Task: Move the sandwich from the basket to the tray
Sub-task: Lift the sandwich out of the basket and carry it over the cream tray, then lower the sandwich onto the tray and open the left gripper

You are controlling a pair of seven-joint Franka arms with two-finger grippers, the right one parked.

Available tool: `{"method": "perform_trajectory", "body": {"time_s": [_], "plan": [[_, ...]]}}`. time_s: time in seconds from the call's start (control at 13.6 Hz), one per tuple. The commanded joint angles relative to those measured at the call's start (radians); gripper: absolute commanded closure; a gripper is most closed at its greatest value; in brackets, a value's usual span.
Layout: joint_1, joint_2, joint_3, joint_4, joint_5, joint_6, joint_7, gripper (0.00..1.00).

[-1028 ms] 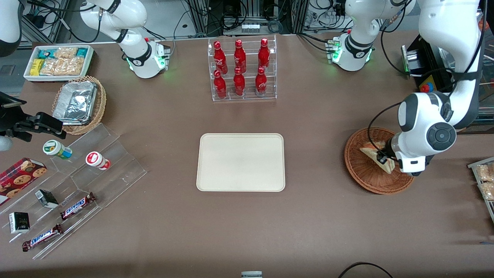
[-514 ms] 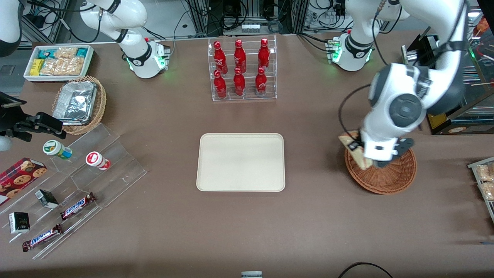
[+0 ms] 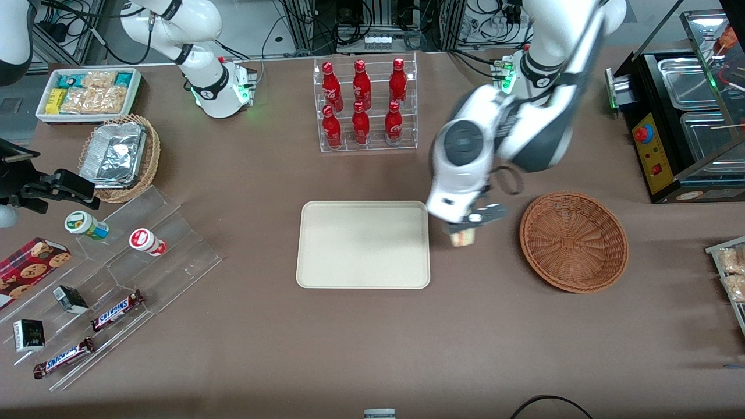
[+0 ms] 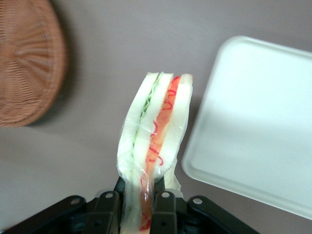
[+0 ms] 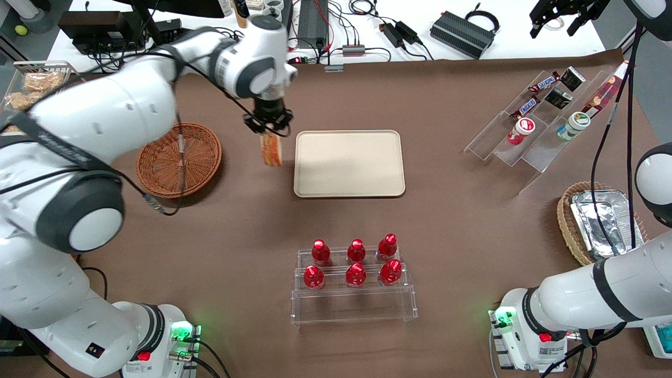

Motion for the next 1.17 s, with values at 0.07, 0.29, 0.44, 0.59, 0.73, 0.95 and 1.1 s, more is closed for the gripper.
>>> {"method": "perform_trajectory", "body": {"time_s": [0.07, 0.29, 0.44, 0.59, 0.73, 0.95, 1.1], "plan": [[-0.055, 0.136, 0.017, 0.079, -0.001, 0.147, 0.015, 0.76], [-0.08, 0.188, 0.019, 0.082, 0.005, 0.187, 0.016, 0.76], [-0.078, 0.226, 0.019, 0.086, 0.007, 0.26, 0.013, 0.76], [-0.084, 0.243, 0.019, 0.086, 0.008, 0.294, 0.006, 0.76], [-0.095, 0.268, 0.019, 0.088, 0.011, 0.296, 0.003, 0.76], [-0.103, 0.317, 0.02, 0.137, 0.013, 0.296, 0.001, 0.75], [-0.101, 0.318, 0.02, 0.142, 0.013, 0.296, 0.004, 0.35]]}}
